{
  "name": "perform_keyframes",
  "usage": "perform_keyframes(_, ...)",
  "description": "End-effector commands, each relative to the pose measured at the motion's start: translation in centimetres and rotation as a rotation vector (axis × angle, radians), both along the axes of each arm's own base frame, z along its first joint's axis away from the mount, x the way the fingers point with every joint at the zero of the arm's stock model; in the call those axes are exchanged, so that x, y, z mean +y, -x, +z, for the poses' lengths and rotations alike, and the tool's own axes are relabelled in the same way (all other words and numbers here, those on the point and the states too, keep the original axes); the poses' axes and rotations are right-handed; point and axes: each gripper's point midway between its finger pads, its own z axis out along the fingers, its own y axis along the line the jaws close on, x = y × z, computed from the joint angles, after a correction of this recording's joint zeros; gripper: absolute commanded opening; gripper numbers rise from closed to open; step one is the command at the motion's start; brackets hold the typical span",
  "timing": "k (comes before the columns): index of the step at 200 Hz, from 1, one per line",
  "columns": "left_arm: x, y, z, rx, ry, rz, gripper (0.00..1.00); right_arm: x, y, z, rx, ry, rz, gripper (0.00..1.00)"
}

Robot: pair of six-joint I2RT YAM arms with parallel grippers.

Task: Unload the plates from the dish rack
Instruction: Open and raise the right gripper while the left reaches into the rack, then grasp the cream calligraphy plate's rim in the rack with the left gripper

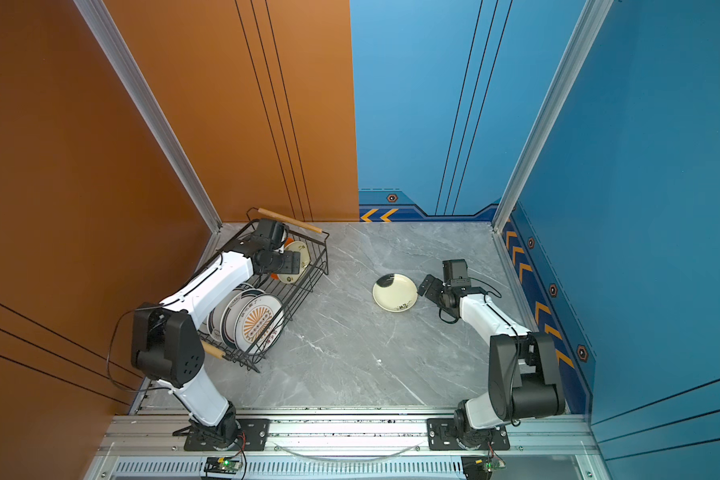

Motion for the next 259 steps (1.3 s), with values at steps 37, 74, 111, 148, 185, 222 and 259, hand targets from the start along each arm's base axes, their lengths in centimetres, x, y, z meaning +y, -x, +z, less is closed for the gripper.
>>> perform_keyframes(37, -0.2, -1.7, -0.8, 0.023, -0.034, -0.037, 0.87, 0.4, 1.7, -0.6, 0.038, 0.011, 0.046, 1.0)
perform_keyframes(74, 0.1, -2.8, -1.3, 0.027, -0.074, -0.046, 0.82, 0.5, 1.8, -0.4, 0.028, 0.009, 0.054, 1.0)
perform_keyframes(111, 0.1, -3.5, -2.0, 0.039, -0.093, -0.063, 0.77, 0.5, 1.8, -0.3, 0.02, 0.006, 0.058, 1.0)
perform_keyframes(148, -0.1, -4.3, -3.2, 0.059, -0.096, -0.078, 0.67, 0.8, 1.8, -0.3, 0.014, -0.006, 0.067, 1.0)
perform_keyframes(185, 0.3, -4.5, -4.1, 0.076, -0.103, -0.071, 0.54, 0.7, 1.8, -0.3, 0.011, -0.009, 0.068, 1.0)
perform_keyframes(222, 0.8, -4.7, -4.2, 0.077, -0.13, -0.066, 0.44, 0.8, 1.8, -0.2, 0.006, -0.013, 0.07, 1.0)
perform_keyframes(259, 1.3, -4.6, -4.6, 0.086, -0.138, -0.064, 0.31, 0.9, 1.7, -0.1, 0.001, -0.019, 0.074, 1.0)
